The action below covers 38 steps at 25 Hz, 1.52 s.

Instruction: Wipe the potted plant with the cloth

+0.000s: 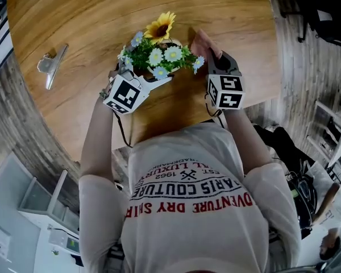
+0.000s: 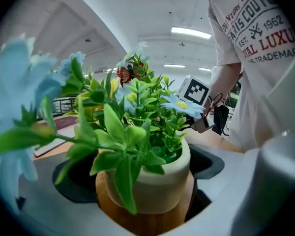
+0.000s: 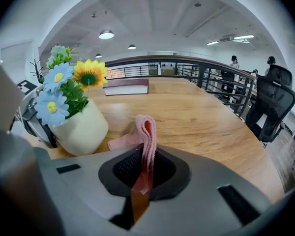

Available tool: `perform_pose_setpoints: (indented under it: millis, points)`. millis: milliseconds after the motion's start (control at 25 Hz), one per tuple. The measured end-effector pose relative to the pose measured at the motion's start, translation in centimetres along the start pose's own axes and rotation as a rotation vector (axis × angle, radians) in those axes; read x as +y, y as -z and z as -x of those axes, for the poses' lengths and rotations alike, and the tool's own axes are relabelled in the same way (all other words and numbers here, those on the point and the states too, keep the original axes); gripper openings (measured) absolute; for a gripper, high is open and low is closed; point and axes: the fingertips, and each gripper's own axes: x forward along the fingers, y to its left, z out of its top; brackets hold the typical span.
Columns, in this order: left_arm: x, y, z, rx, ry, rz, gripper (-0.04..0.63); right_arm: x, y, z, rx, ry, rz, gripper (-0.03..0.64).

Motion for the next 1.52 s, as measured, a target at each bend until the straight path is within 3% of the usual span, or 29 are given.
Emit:
perform_pose_setpoints:
  millis: [240,440,960,1240,1520]
  points:
    - [-0.6,0.0,-1.5,0.039,0.103,-0.042,0.540,0.0,0.0,-0.6,0.008,-0.001,-0.008,0.037]
    - [-0.6,0.4,-1.9,0.066,0.126,-0.026,0.539,0.2,0.3,-0.8,0.009,0.003,-0.007,0.037]
    - [1.1,-2.0,-0.1,0.097,-0.075,0.093,0.541,2.0,-0.4,0.5,0.001,-0.047,0.012,0.037]
    - [1.4,-8.1,3.1,0.015,-0.137,0.187,0.541,5.9,-3.4,2.9,-0.122,-0.211,0.116,0.037]
    - [1.4,-11.0,5.9,0.017,-0.188,0.115,0.541,11.7,-6.4,5.3,-0.271,-0.415,0.297,0.037]
